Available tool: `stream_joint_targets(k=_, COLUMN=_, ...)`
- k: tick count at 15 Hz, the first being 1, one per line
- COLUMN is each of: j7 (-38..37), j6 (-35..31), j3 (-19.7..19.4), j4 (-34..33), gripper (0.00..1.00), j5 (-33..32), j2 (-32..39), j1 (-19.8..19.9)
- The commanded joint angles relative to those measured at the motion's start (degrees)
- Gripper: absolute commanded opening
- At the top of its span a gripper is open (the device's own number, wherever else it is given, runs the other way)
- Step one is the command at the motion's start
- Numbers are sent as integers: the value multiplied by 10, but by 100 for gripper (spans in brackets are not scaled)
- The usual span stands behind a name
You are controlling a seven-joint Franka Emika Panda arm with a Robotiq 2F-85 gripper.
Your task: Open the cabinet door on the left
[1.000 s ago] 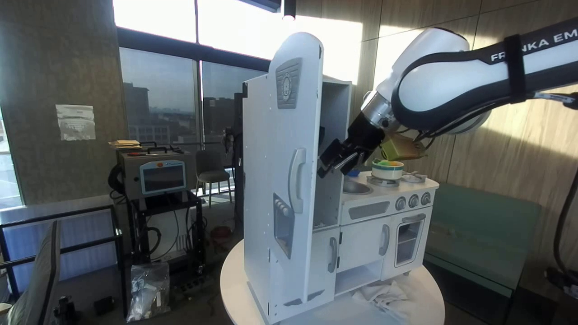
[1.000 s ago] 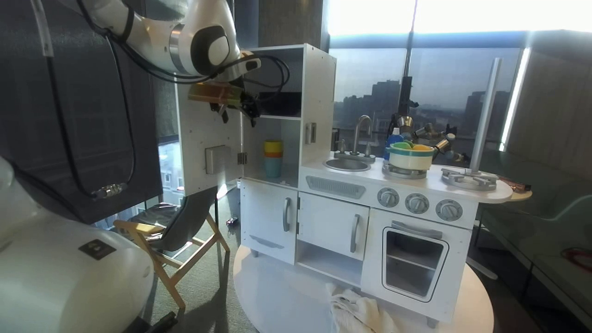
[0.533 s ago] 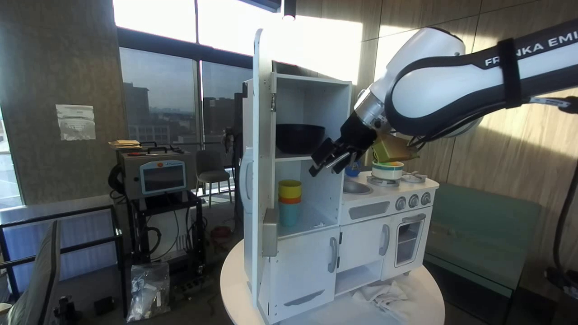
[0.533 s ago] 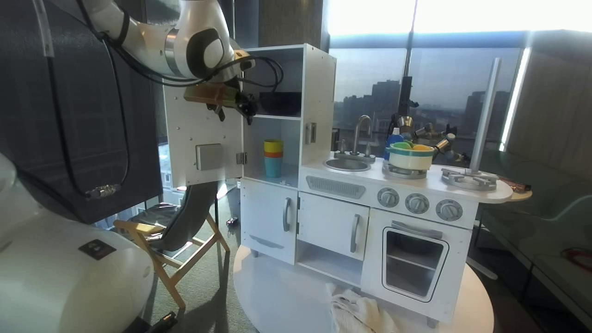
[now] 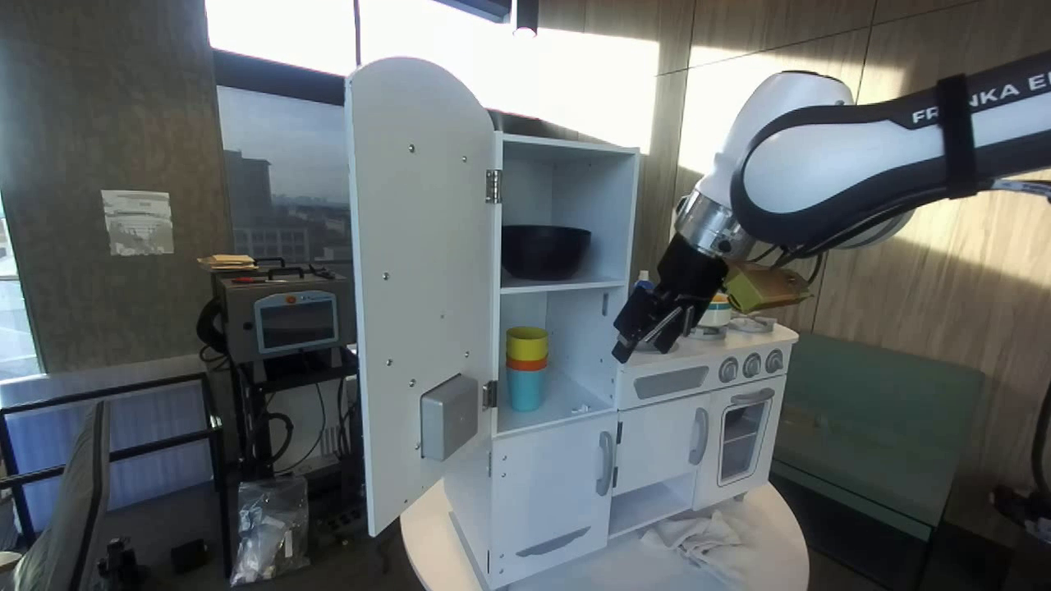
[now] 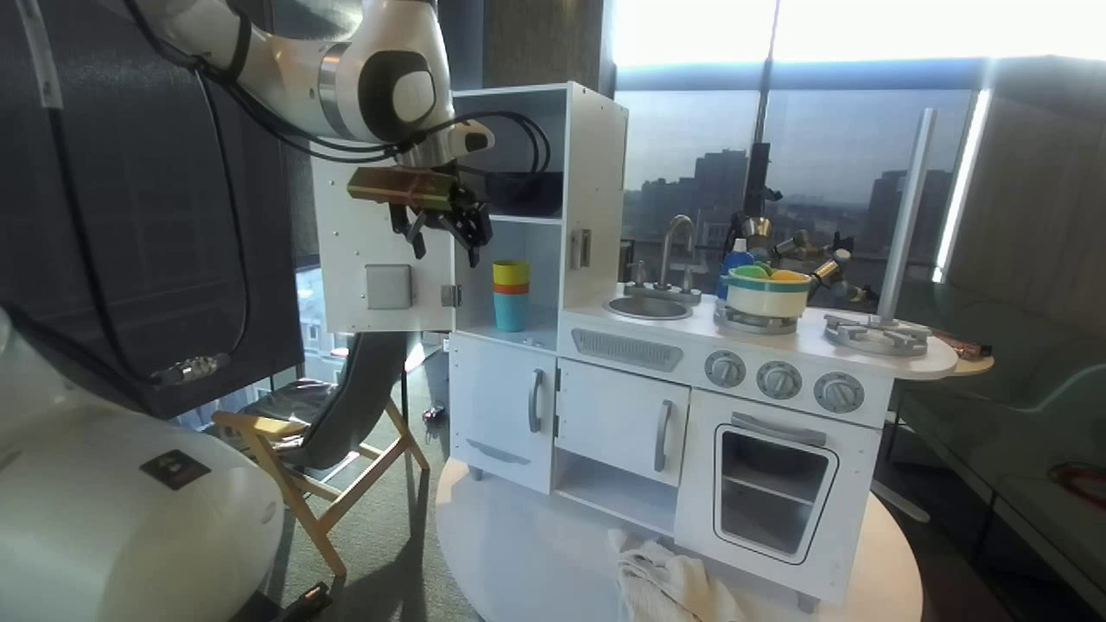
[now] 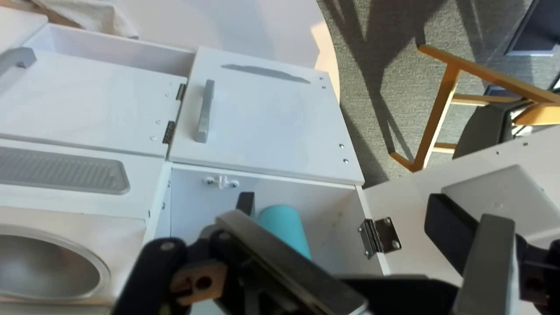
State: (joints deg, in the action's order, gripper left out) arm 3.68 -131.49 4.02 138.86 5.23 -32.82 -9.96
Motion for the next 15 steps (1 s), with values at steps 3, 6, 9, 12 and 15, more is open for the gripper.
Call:
stream_joint_targets(k=3, j7=1, j6=23, j3=8, j4=63, gripper=100, j5=-21, j2=-64, j1=10)
stream_joint_targets(k=6, j7=-7, j6=21, j3=18, j4=82, gripper=100, j5=-44, j2=-96, j1=16)
stream_joint_targets(k=9, j7=-5, j6=21, j3=18, j4=94, gripper=100, j5=-57, j2=-115, j1=15)
stream_joint_targets(k=12, j7=0, j6=24, j3=12, j4=89, gripper=100, j5=-49, j2=-99, j1=8)
stream_joint_targets(k=15, j7=0, j6=24, j3=11, j4=93, gripper=100, j5=-49, j2=-102, j1=8)
